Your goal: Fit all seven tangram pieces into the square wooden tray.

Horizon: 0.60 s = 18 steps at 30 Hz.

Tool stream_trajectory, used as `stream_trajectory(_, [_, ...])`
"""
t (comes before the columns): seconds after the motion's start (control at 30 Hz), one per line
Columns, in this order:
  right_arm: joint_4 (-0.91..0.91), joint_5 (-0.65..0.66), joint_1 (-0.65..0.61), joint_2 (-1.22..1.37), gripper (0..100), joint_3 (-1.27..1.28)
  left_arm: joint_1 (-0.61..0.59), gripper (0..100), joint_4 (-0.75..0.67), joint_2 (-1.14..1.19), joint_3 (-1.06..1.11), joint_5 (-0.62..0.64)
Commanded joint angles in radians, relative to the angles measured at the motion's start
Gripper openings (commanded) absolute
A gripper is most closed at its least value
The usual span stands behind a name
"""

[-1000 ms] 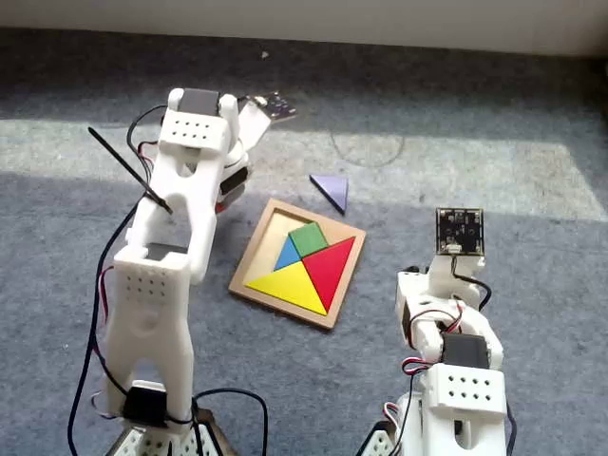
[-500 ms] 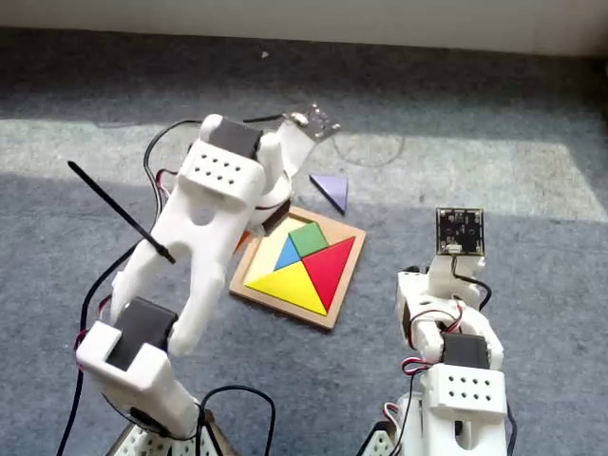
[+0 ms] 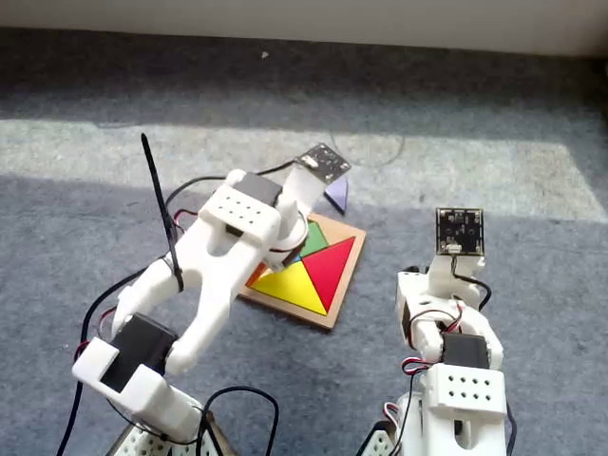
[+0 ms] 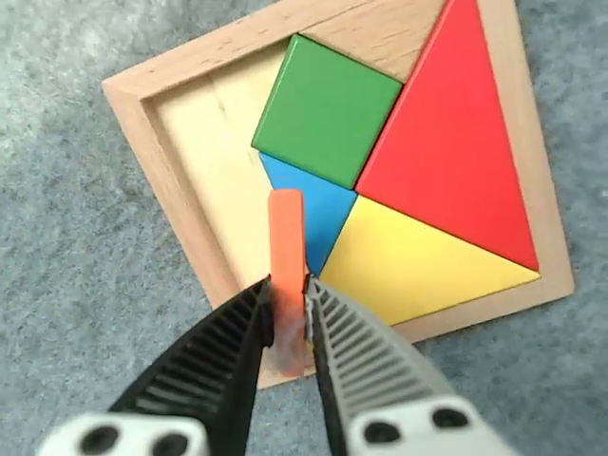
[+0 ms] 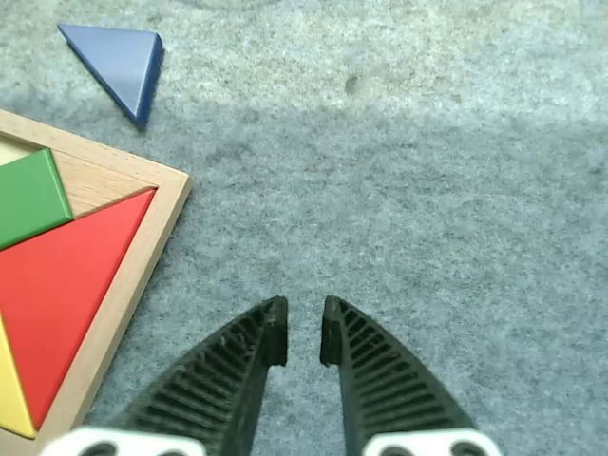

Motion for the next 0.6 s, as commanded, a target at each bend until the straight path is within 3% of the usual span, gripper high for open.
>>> stream_trajectory(0.0, [-0.021,0.012,0.007,-0.015,7.7,-0.007,0.01,0,-0.095,-0.05,0.035,0.011])
stream_trajectory(0.2, [-0.021,0.012,0.007,-0.015,7.7,-0.007,0.008,0,-0.117,-0.05,0.058,0.025])
stream_trajectory(0.57, [-0.021,0.012,0.007,-0.015,7.7,-0.007,0.008,0,-0.184,-0.059,0.059,0.232])
